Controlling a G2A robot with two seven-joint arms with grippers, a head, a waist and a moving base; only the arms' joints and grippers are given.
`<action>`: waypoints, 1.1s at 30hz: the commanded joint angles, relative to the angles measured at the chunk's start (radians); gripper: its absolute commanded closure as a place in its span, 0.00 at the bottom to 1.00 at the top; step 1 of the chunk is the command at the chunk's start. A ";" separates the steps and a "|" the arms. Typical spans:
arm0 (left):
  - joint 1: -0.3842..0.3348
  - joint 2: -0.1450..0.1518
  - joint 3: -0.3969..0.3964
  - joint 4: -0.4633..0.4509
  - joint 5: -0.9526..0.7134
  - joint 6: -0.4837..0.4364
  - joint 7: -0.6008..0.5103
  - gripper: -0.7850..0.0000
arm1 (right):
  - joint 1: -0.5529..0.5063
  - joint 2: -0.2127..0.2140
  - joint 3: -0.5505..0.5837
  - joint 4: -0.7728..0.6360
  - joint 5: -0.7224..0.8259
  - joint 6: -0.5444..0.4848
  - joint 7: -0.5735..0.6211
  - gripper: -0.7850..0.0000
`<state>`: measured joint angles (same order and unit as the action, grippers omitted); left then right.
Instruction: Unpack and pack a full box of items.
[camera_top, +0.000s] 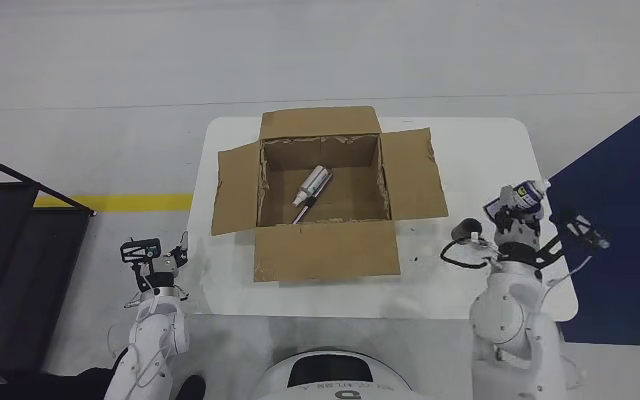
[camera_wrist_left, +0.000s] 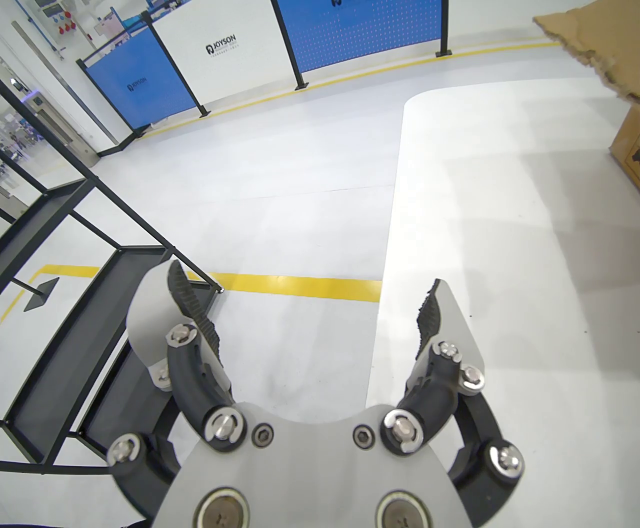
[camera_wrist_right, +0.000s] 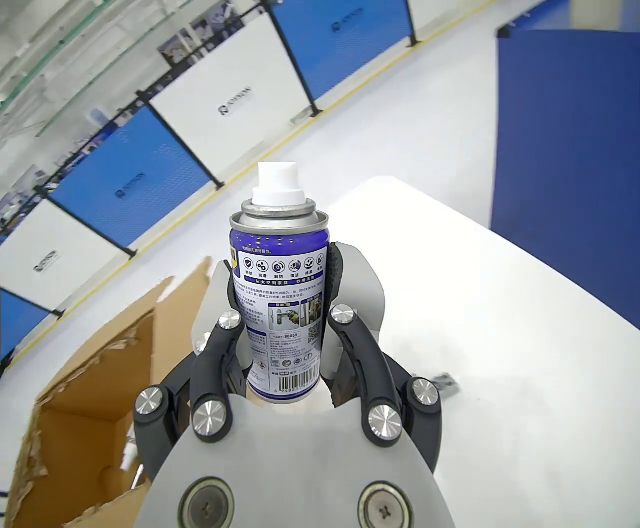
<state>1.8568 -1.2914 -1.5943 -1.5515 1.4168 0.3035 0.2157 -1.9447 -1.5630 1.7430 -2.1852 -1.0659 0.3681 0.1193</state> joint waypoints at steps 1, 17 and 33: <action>0.000 0.000 0.000 0.000 0.000 0.000 0.000 0.00 | 0.022 0.005 0.052 0.017 -0.011 0.032 0.083 1.00; 0.000 0.000 0.000 0.000 0.000 0.000 0.000 0.00 | 0.256 0.016 0.091 0.401 0.006 -0.014 -0.116 1.00; 0.000 0.000 0.000 0.000 0.000 0.000 0.000 0.00 | 0.345 0.008 0.002 0.646 -0.073 0.037 -0.325 1.00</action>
<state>1.8568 -1.2914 -1.5943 -1.5515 1.4168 0.3035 0.2157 -1.5973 -1.5559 1.7389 -1.5351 -1.1427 0.4047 -0.2106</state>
